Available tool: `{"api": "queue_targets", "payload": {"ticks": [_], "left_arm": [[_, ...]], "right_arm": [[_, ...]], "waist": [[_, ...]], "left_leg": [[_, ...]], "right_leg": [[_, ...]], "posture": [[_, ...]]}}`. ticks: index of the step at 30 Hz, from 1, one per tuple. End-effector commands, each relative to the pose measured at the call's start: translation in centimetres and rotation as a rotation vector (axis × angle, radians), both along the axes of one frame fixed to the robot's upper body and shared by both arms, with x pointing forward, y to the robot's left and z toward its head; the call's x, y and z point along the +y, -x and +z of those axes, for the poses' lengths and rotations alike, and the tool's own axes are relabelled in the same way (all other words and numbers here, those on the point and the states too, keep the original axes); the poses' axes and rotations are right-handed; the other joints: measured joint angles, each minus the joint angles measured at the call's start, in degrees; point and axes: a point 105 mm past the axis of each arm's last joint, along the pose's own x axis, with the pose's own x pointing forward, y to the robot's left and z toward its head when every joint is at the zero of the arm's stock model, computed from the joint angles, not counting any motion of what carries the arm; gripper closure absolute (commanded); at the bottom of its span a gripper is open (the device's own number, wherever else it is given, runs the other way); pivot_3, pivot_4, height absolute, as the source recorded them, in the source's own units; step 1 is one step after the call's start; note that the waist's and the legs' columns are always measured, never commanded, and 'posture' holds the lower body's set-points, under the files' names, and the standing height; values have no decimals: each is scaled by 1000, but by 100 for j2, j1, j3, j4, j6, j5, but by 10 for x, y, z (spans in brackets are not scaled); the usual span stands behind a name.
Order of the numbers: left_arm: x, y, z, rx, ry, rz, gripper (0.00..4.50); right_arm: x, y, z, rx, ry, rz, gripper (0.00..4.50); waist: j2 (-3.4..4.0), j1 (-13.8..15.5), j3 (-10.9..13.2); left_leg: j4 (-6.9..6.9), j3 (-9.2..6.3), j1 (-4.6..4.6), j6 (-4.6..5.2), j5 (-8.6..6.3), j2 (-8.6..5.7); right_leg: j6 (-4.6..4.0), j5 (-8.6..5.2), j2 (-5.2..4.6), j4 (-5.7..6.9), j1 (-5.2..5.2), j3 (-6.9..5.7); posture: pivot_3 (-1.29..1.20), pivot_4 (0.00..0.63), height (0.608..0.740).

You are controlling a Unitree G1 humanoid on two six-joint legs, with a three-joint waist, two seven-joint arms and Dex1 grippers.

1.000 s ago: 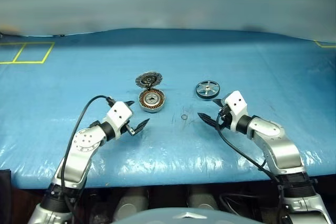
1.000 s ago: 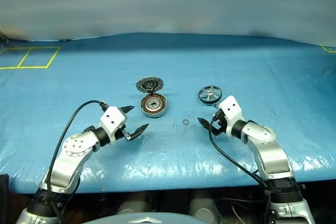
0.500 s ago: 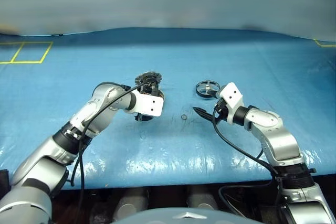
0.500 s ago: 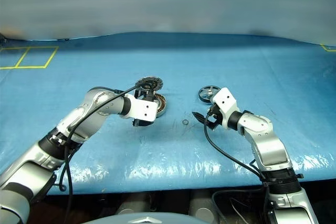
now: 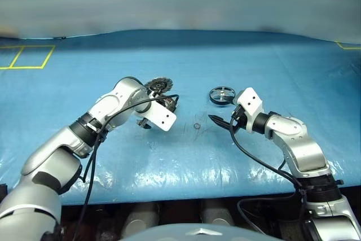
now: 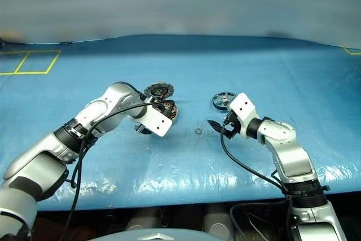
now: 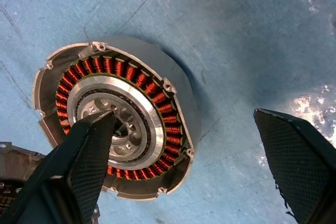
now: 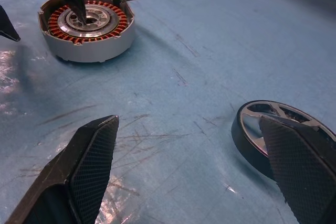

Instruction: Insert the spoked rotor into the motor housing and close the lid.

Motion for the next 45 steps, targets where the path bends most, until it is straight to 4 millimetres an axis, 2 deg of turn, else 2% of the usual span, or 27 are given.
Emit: {"api": "queue_targets", "payload": {"ticks": [1,5,13,19,24,27,31,34,36,40,45], "left_arm": [[4,-6,-2,-7,-11,26,0],[1,-10,0,-8,30,49,0],[8,-11,11,-34,64,73,0],[14,-8,4,-12,67,101,0],[11,-1,-12,47,49,93,0],[12,6,-20,116,24,83,649],[10,0,-27,86,14,87,1906],[10,3,-33,119,-18,83,1906],[8,6,-35,127,-19,78,2431],[0,15,-35,151,-1,47,2471],[-10,41,-39,227,33,21,2471]], "right_arm": [[5,-1,12,-44,-2,23,23],[5,0,12,-40,-1,21,23],[3,0,9,-29,4,23,23],[7,-1,8,-27,2,34,23],[8,-2,10,-31,1,37,23],[7,-1,10,-32,3,34,0],[7,-1,10,-34,1,34,0],[7,-1,10,-36,0,34,0],[8,-1,10,-38,-1,33,0],[7,0,9,-40,-2,29,0],[8,0,9,-41,-5,25,0]], "waist": [[1,0,0],[1,-8,-1],[0,-18,0],[0,-18,0],[1,-17,-1],[2,-20,-2],[4,-34,-4],[8,-24,-8],[9,-34,-10],[15,-39,-14],[23,-31,-19]], "left_leg": [[1,0,1,0,1,0],[7,0,3,1,4,0],[8,0,2,0,7,0],[8,0,1,2,6,-2],[8,0,2,1,7,-1],[8,1,2,1,7,-1],[8,1,7,1,7,-1],[8,1,17,1,7,-2],[10,2,23,1,7,0],[9,2,30,2,6,0],[9,3,30,8,2,-3]], "right_leg": [[1,-1,0,2,2,0],[28,-13,0,3,6,0],[28,-9,0,5,1,1],[6,5,-1,3,2,2],[6,5,0,5,2,2],[6,5,0,5,3,2],[6,5,0,5,7,2],[7,4,-1,5,19,2],[23,-5,0,5,25,2],[34,-12,0,6,32,3],[9,3,-3,2,34,4]], "posture": [[0,150,740],[0,150,740],[0,150,740],[0,150,740],[0,150,740],[0,150,740],[0,150,740],[0,150,740],[0,150,740],[0,150,740],[0,150,740]]}}
